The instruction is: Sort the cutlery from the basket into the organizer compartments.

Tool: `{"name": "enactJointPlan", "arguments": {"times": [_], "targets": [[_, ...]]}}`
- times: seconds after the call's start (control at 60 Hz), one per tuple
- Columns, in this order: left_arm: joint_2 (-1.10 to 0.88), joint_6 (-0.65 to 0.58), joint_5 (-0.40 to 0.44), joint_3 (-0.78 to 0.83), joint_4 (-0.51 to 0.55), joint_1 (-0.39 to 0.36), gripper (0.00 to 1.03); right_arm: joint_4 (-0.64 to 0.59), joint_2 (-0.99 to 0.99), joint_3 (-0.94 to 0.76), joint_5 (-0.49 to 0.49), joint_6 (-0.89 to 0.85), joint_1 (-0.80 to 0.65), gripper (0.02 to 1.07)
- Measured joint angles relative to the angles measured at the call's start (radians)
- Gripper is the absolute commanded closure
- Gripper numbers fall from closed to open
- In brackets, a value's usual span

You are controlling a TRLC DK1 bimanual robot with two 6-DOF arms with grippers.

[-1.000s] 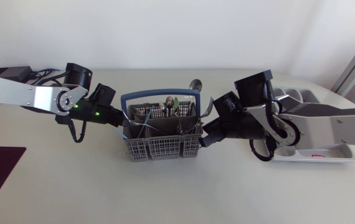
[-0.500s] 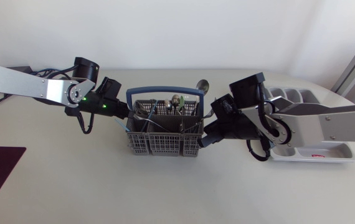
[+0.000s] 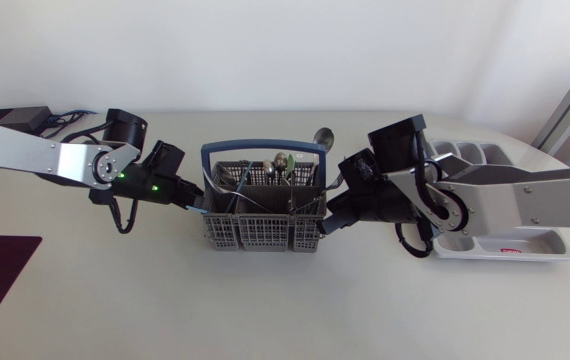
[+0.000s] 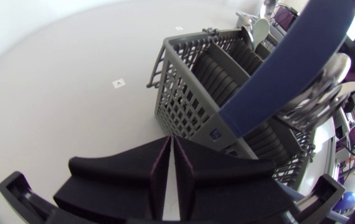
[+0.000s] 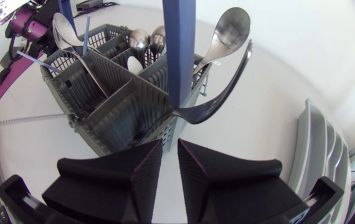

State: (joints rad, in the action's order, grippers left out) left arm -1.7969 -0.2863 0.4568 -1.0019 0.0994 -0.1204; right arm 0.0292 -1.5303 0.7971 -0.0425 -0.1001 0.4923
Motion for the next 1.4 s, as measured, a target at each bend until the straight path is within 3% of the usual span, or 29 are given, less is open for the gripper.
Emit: {"name": "enactJointPlan", "arguments": {"times": [0.35, 0.417, 0.55, 0.65, 0.917, 1.15, 1.4], "targets": [[0.092, -0.023, 0.001, 0.056, 0.001, 0.01, 0.95, 0.002, 0.002, 0.013, 0.025, 0.003, 0.005, 0.83], [0.107, -0.039, 0.003, 0.061, 0.014, 0.029, 0.9, 0.001, 0.016, 0.007, 0.034, 0.002, 0.005, 0.82], [0.165, -0.08, 0.003, 0.08, 0.038, 0.084, 0.74, -0.008, 0.092, -0.03, 0.044, -0.002, 0.005, 0.62], [0.237, -0.099, 0.009, 0.106, 0.041, 0.117, 0.63, -0.021, 0.156, -0.057, 0.045, -0.009, 0.005, 0.58], [0.528, -0.188, 0.072, 0.203, 0.12, 0.15, 0.6, -0.116, 0.323, -0.132, 0.047, -0.036, 0.032, 0.28], [0.808, -0.299, 0.085, 0.382, 0.174, 0.087, 0.6, -0.186, 0.445, -0.163, 0.047, -0.058, 0.069, 0.23], [0.878, -0.343, 0.079, 0.457, 0.171, -0.006, 0.57, -0.197, 0.47, -0.174, 0.047, -0.059, 0.105, 0.23]]}}
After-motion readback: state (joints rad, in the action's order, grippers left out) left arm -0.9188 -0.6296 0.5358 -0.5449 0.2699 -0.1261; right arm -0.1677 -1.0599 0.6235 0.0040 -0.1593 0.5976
